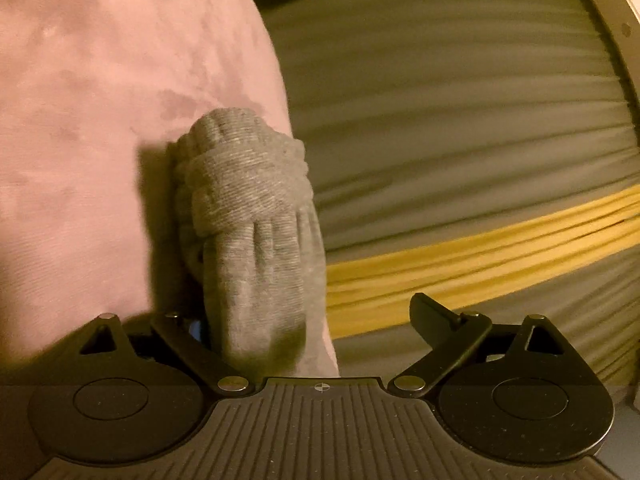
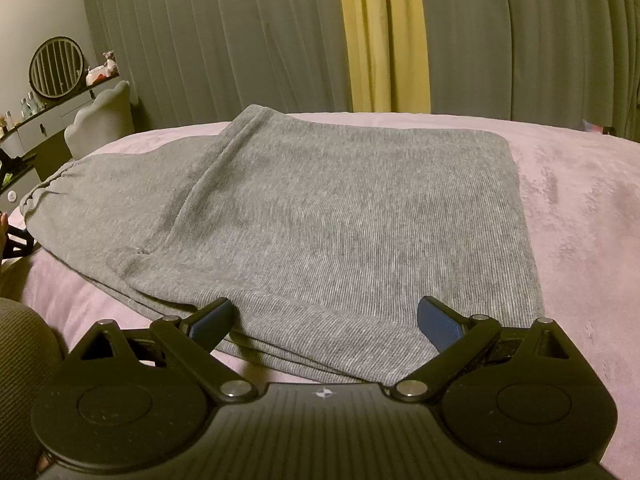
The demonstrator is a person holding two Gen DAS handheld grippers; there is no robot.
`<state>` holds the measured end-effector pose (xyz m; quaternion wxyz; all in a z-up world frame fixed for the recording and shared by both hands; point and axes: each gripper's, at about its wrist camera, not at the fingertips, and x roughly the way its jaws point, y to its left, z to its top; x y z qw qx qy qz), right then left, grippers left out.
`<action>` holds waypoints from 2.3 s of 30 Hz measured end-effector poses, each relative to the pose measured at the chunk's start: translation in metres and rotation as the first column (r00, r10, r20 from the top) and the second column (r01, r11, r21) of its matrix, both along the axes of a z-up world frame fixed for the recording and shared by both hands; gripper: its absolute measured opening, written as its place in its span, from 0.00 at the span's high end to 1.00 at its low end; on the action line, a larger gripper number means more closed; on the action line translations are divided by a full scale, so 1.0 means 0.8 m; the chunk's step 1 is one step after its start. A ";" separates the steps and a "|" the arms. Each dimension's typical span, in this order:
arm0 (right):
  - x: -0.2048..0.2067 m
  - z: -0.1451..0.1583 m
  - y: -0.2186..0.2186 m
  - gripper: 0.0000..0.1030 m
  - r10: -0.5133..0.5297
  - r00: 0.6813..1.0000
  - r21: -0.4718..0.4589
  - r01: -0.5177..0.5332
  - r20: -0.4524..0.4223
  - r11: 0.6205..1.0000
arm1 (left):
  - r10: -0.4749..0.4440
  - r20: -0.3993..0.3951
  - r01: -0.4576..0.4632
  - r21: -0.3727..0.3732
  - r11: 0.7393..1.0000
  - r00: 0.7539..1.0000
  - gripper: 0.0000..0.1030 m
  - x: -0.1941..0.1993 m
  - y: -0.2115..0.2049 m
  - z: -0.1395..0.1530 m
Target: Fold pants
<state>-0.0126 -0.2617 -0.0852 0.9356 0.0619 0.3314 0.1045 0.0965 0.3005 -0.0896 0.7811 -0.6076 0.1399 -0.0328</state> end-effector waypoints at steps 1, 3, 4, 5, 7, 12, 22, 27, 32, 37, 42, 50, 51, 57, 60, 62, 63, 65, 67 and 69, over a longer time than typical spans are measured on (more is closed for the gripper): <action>0.000 0.000 -0.001 0.04 0.001 1.000 0.000 -0.001 0.001 1.000 | 0.004 -0.015 -0.004 0.001 1.000 1.000 0.13 0.001 0.002 -0.003; 0.000 0.000 0.000 0.04 0.001 1.000 -0.004 -0.001 0.002 1.000 | 0.011 -0.068 -0.009 0.036 0.999 0.998 0.25 0.001 -0.001 -0.003; 0.001 -0.001 0.000 0.04 0.003 1.000 -0.007 -0.003 0.003 1.000 | 0.011 -0.101 -0.005 0.065 0.998 0.995 0.33 0.006 -0.001 -0.003; 0.001 -0.001 0.001 0.04 0.003 1.000 -0.008 -0.003 0.004 1.000 | 0.010 -0.131 0.002 0.093 0.996 0.991 0.37 0.011 -0.003 -0.001; 0.001 -0.001 0.001 0.04 0.003 1.000 -0.008 -0.003 0.005 1.000 | 0.005 -0.180 0.024 0.158 0.987 0.984 0.39 0.019 -0.010 0.006; 0.002 -0.001 0.001 0.04 0.003 1.000 -0.009 -0.003 0.005 1.000 | -0.032 -0.159 0.076 0.279 0.957 0.987 0.44 0.023 -0.032 0.023; 0.002 -0.002 0.001 0.04 0.004 1.000 -0.008 -0.004 0.006 1.000 | 0.003 -0.201 0.054 0.278 0.959 0.980 0.39 0.040 -0.029 0.019; 0.002 -0.002 0.001 0.04 0.003 1.000 -0.010 -0.003 0.005 1.000 | 0.007 -0.225 0.047 0.234 0.971 0.974 0.51 0.041 -0.018 0.013; 0.003 -0.002 0.003 0.04 0.004 1.000 -0.017 -0.004 0.005 1.000 | 0.023 -0.202 0.014 0.181 0.983 0.979 0.78 0.021 -0.008 0.008; 0.005 0.000 0.004 0.04 0.004 1.000 -0.024 -0.004 0.000 1.000 | 0.026 -0.120 0.019 0.363 0.932 0.992 0.81 0.009 -0.038 0.065; 0.005 0.013 0.003 0.04 0.001 1.000 -0.014 -0.002 -0.025 1.000 | -0.009 -0.034 0.026 0.556 0.831 0.999 0.81 -0.011 -0.098 0.140; -0.010 0.049 -0.051 0.04 -0.172 0.985 0.176 0.164 0.033 0.971 | -0.239 0.114 0.053 0.802 0.594 0.964 0.81 -0.016 -0.278 0.248; -0.013 0.052 -0.062 0.04 -0.203 0.979 0.206 0.191 0.036 0.960 | -0.291 0.111 0.069 0.836 0.544 0.950 0.81 -0.018 -0.307 0.253; -0.024 0.049 -0.115 0.04 -0.346 0.938 0.328 0.324 0.009 0.887 | -0.529 -0.065 0.241 0.932 0.271 0.846 0.81 -0.025 -0.477 0.205; -0.026 0.039 -0.134 0.04 -0.397 0.917 0.383 0.377 -0.028 0.843 | -0.566 -0.233 0.302 0.953 0.030 0.791 0.75 -0.034 -0.550 0.144; -0.027 0.036 -0.139 0.04 -0.406 0.913 0.409 0.387 -0.043 0.826 | -0.556 -0.393 0.362 0.916 -0.171 0.732 0.58 -0.046 -0.587 0.093; -0.026 0.036 -0.142 0.04 -0.403 0.914 0.417 0.384 -0.046 0.824 | -0.528 -0.459 0.370 0.889 -0.271 0.714 0.55 -0.052 -0.597 0.074; -0.024 0.037 -0.143 0.04 -0.391 0.919 0.424 0.373 -0.046 0.825 | -0.529 -0.453 0.251 0.877 -0.411 0.718 0.49 -0.087 -0.605 0.060; -0.022 0.037 -0.144 0.04 -0.373 0.926 0.444 0.356 -0.052 0.822 | -0.537 -0.449 0.194 0.864 -0.465 0.714 0.26 -0.105 -0.598 0.066; -0.018 0.036 -0.144 0.04 -0.352 0.934 0.457 0.341 -0.066 0.822 | -0.557 -0.440 0.215 0.880 -0.423 0.705 0.17 -0.114 -0.577 0.081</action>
